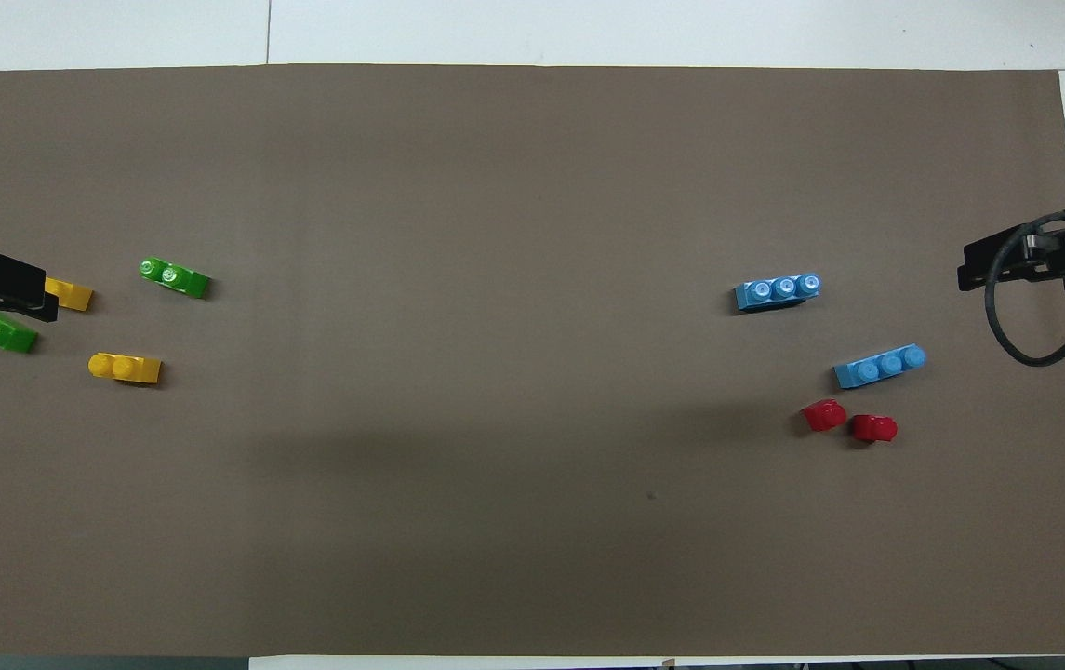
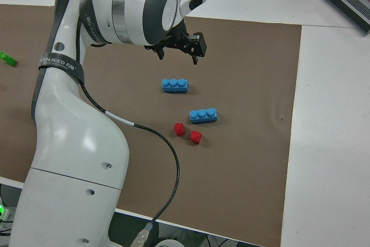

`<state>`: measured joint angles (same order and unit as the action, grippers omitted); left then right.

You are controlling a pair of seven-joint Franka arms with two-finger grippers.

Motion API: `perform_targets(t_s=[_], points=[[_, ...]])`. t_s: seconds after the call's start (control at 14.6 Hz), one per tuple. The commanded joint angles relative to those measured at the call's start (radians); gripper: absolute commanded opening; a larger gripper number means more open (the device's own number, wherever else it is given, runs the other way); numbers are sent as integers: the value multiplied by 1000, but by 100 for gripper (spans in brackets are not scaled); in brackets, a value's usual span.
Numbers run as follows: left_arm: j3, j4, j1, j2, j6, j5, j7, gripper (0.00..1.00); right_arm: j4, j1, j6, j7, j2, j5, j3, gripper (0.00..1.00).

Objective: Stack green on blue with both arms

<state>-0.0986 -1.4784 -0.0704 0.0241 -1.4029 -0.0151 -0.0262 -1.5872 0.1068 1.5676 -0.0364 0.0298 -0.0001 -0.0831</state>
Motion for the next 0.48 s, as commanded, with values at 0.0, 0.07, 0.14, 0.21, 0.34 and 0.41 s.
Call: perform_targets(t_s=[0.0, 0.07, 0.14, 0.21, 0.34, 0.41], points=[[2, 3, 6, -10, 18, 0, 12, 100, -2, 5, 15, -17, 1, -26, -6, 100], [-1, 4, 6, -10, 18, 0, 12, 100, -7, 5, 15, -17, -1, -26, -6, 100], [-3, 4, 6, -10, 18, 0, 12, 100, -7, 4, 15, -19, -2, -26, -7, 100], [-3, 3, 6, -10, 15, -2, 12, 100, -5, 5, 15, -19, -1, -26, -6, 100], [-3, -3, 4, -13, 10, -2, 12, 100, -5, 7, 15, -17, -1, -24, -6, 100], [-3, -3, 4, -13, 10, -2, 12, 100, -5, 7, 14, -17, -1, -26, -6, 100]])
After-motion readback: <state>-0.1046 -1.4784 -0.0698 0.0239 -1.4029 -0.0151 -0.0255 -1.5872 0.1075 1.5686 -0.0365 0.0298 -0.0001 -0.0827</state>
